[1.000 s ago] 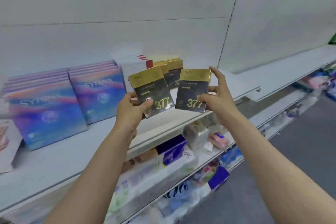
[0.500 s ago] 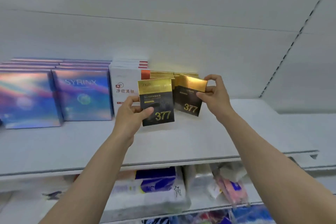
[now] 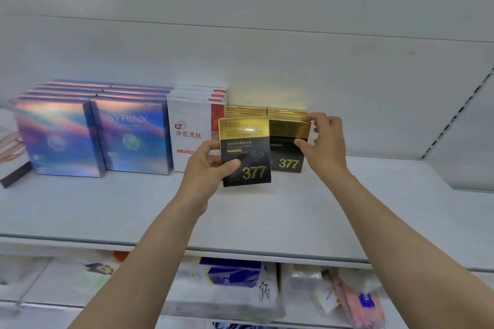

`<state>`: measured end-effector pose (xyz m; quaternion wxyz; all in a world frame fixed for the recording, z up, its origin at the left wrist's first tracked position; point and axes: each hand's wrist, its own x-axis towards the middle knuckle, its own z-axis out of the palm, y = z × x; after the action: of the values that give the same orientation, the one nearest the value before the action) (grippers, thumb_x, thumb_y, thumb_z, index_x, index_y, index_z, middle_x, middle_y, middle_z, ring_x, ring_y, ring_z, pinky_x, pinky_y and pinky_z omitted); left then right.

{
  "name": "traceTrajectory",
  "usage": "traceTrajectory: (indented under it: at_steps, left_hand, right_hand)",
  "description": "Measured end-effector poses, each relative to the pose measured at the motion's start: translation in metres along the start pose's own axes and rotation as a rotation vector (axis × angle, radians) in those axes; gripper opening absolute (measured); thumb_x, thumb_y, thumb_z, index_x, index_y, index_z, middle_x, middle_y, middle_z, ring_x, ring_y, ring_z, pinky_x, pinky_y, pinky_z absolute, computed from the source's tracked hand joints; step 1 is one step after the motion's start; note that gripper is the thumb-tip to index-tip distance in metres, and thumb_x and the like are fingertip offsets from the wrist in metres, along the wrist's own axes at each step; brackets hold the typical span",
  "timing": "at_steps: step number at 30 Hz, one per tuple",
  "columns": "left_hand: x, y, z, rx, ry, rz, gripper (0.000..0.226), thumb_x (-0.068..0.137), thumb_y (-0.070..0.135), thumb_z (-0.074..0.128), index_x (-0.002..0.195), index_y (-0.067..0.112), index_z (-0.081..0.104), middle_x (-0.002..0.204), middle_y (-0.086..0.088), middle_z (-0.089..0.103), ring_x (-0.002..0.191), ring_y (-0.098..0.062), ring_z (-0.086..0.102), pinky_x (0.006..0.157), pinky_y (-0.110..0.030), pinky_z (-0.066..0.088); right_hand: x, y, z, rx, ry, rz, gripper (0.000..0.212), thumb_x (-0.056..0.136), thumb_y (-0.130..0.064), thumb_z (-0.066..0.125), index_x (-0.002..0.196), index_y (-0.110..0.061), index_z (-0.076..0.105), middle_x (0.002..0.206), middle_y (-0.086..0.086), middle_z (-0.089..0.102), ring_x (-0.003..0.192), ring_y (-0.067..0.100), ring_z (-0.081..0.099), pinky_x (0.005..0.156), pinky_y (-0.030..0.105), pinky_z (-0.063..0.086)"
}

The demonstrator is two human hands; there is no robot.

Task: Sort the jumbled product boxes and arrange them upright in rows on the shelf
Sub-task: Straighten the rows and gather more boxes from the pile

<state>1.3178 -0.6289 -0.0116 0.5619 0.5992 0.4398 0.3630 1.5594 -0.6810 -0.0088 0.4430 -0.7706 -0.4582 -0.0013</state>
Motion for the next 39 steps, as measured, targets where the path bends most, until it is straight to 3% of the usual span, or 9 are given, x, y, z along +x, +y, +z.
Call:
traceTrajectory:
  at_steps: [3,9,15,17,19,23,28,32,39]
  left_hand:
    - [0.000,0.003,0.000,0.024,-0.061,0.029,0.035,0.084,0.019,0.074,0.105,0.037,0.054,0.089,0.009,0.074,0.081,-0.007,0.070,0.072,-0.027,0.044]
    - [0.006,0.014,-0.010,0.067,-0.120,0.088,0.036,0.084,0.021,0.074,0.105,0.040,0.052,0.098,0.010,0.071,0.091,-0.011,0.067,0.066,-0.022,0.047]
    - [0.017,0.020,-0.026,0.172,-0.176,0.189,0.036,0.082,0.025,0.076,0.106,0.039,0.054,0.097,0.015,0.071,0.091,-0.008,0.068,0.072,-0.022,0.052]
    - [0.021,0.020,-0.026,0.266,-0.162,0.242,0.037,0.081,0.029,0.076,0.108,0.039,0.053,0.098,0.019,0.068,0.090,-0.005,0.066,0.072,-0.019,0.050]
    - [0.026,0.022,-0.030,0.385,0.016,0.352,0.040,0.081,0.035,0.076,0.111,0.041,0.051,0.100,0.023,0.062,0.093,-0.003,0.062,0.070,-0.012,0.044]
    - [0.046,0.026,-0.053,0.730,0.396,0.666,0.065,0.077,0.043,0.077,0.133,0.025,0.050,0.134,0.003,0.053,0.128,-0.018,0.039,0.101,-0.028,0.035]
    - [0.068,0.021,-0.065,0.914,0.317,0.711,0.074,0.078,0.048,0.074,0.141,0.024,0.044,0.146,0.000,0.045,0.139,-0.020,0.032,0.114,-0.039,0.024]
    - [0.077,0.012,-0.075,0.984,0.358,0.850,0.069,0.078,0.041,0.076,0.138,0.021,0.049,0.142,-0.003,0.050,0.135,-0.024,0.039,0.115,-0.040,0.023]
    - [0.090,0.008,-0.097,1.011,0.329,0.932,0.066,0.077,0.035,0.078,0.136,0.026,0.051,0.138,-0.004,0.052,0.130,-0.027,0.042,0.111,-0.043,0.027]
  right_hand:
    - [-0.003,-0.015,-0.008,0.024,0.030,-0.142,0.049,0.085,-0.031,0.075,0.129,-0.028,0.055,0.127,-0.006,0.052,0.120,0.013,0.048,0.094,0.027,0.045]
    - [0.006,-0.073,-0.028,0.213,-0.303,-0.228,0.022,0.095,-0.031,0.061,0.113,-0.038,0.071,0.103,-0.029,0.067,0.099,-0.013,0.057,0.083,0.019,0.050]
    - [0.011,-0.088,-0.020,0.134,-0.455,-0.237,0.039,0.081,-0.047,0.075,0.118,-0.045,0.066,0.106,-0.025,0.065,0.096,-0.008,0.058,0.078,0.014,0.046]
    - [0.013,-0.090,-0.013,0.115,-0.433,-0.247,0.029,0.078,-0.043,0.079,0.105,-0.043,0.069,0.097,-0.025,0.067,0.091,-0.007,0.060,0.071,0.010,0.046]
    - [0.016,-0.089,-0.009,0.159,-0.381,-0.207,0.022,0.076,-0.036,0.083,0.094,-0.037,0.070,0.088,-0.022,0.071,0.083,-0.002,0.065,0.067,0.013,0.049]
    - [0.021,-0.079,-0.002,0.087,-0.363,-0.100,0.023,0.077,-0.034,0.083,0.097,-0.033,0.071,0.085,-0.017,0.073,0.083,0.004,0.067,0.069,0.020,0.051]
    - [0.017,-0.079,0.021,-0.159,-0.303,-0.126,0.041,0.080,-0.039,0.080,0.119,-0.033,0.067,0.107,-0.011,0.058,0.099,0.013,0.055,0.081,0.026,0.047]
    - [0.015,-0.086,0.027,-0.249,-0.206,-0.146,0.043,0.078,-0.038,0.081,0.119,-0.031,0.070,0.106,-0.010,0.047,0.099,0.014,0.047,0.084,0.032,0.047]
    - [0.003,-0.089,0.039,-0.342,-0.123,-0.181,0.041,0.082,-0.032,0.078,0.122,-0.025,0.070,0.106,-0.007,0.046,0.099,0.012,0.043,0.082,0.026,0.042]
